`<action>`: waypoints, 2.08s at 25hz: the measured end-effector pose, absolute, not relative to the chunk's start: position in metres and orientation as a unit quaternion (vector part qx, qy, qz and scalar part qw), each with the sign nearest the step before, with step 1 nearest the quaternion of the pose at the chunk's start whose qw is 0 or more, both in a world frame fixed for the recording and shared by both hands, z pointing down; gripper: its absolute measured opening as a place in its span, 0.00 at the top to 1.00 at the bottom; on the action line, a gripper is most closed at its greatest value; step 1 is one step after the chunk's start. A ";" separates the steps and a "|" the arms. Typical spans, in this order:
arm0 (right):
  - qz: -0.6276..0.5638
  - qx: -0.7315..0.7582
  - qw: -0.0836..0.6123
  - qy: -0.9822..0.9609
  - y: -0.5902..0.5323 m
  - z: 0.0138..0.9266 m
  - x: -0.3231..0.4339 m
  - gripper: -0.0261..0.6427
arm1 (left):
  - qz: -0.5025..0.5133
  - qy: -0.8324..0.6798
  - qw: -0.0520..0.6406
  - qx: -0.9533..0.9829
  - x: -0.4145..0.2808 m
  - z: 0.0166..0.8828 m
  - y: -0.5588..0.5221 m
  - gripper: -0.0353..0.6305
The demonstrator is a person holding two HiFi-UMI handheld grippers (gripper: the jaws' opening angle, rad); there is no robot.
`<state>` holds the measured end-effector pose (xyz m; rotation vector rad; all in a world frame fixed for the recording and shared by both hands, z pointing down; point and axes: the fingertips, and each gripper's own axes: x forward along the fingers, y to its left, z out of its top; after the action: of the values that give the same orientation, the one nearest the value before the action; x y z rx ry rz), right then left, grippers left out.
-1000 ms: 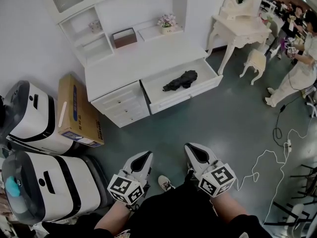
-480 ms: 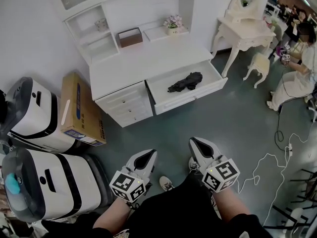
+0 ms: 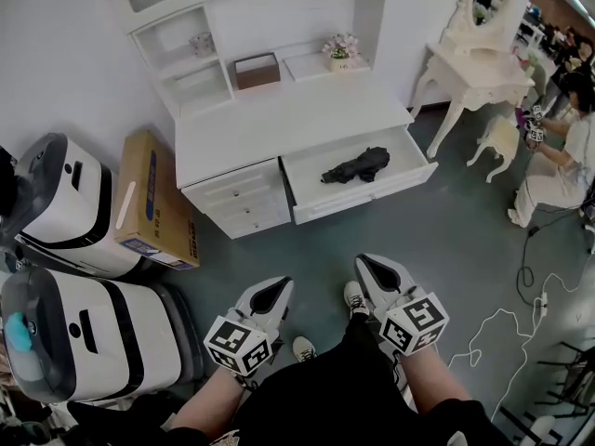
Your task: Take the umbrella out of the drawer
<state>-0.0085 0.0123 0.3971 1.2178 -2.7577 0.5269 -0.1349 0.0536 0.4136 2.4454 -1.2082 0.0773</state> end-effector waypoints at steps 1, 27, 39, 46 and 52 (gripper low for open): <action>0.172 0.394 0.043 -0.902 0.005 0.398 -0.006 0.92 | 0.027 -0.437 0.205 0.876 -0.132 0.414 0.047 0.95; 0.172 0.327 0.144 -0.918 -0.226 0.478 0.088 0.78 | 0.039 -0.477 0.235 0.846 -0.019 0.470 -0.144 0.95; 0.141 0.280 0.238 -0.919 -0.309 0.551 0.088 0.70 | 0.062 -0.487 0.241 0.837 0.004 0.501 -0.198 0.95; 0.085 0.229 0.328 -0.913 -0.352 0.602 0.081 0.62 | 0.073 -0.485 0.260 0.832 0.017 0.523 -0.212 0.95; 0.033 0.169 0.418 -0.892 -0.372 0.650 0.072 0.58 | 0.081 -0.481 0.273 0.829 0.023 0.538 -0.223 0.95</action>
<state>0.0720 -0.3723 0.6497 0.4242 -2.2381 0.0840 0.0232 -0.2230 0.5382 2.2313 -1.2942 0.2182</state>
